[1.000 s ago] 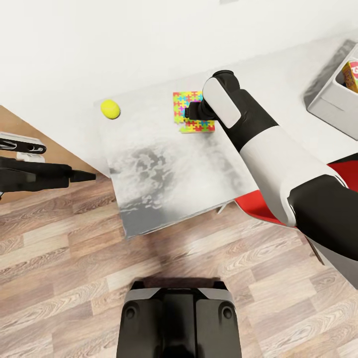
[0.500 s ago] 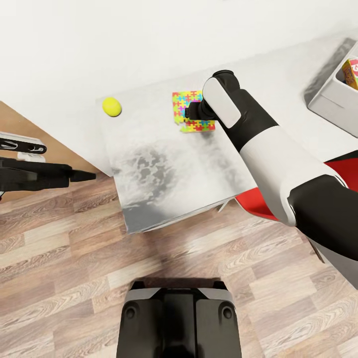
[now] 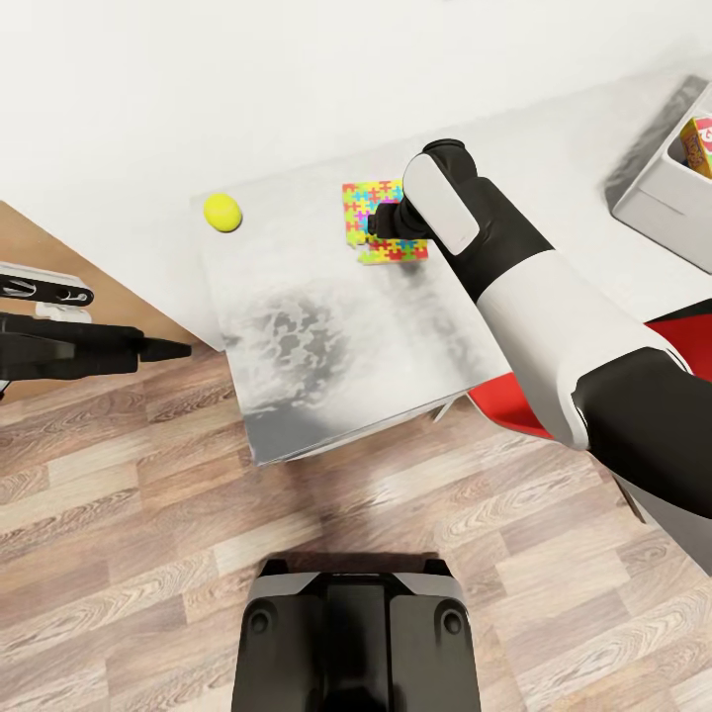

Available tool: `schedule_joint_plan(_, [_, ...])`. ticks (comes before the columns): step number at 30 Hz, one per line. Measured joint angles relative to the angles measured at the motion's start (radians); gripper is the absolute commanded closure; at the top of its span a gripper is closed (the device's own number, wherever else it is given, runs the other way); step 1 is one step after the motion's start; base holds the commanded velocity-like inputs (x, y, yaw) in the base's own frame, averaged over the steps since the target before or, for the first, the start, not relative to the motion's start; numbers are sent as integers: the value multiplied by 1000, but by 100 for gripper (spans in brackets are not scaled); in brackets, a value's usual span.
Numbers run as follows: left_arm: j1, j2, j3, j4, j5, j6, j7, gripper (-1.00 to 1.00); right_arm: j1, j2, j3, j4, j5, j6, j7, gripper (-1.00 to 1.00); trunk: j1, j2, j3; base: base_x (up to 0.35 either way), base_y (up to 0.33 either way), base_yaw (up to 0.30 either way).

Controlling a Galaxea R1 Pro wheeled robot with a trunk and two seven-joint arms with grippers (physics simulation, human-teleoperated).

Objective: Put all the toys in the child's room - the three board games (two on the bed and one on the table), the two jigsaw puzzles on the table, and the tennis ball on the table - inside the toy box on the table in the child's room.

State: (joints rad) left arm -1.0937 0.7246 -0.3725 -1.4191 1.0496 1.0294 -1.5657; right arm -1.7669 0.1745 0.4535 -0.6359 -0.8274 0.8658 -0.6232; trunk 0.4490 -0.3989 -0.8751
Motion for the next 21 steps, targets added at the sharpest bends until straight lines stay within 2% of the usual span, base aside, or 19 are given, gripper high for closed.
schedule_joint_plan(21, [0, -3, -1, 0, 0, 0, 0, -100, 0, 0, 0, -4, -4, 13, 2, -100, 0, 0, 0, -29, 0, 0])
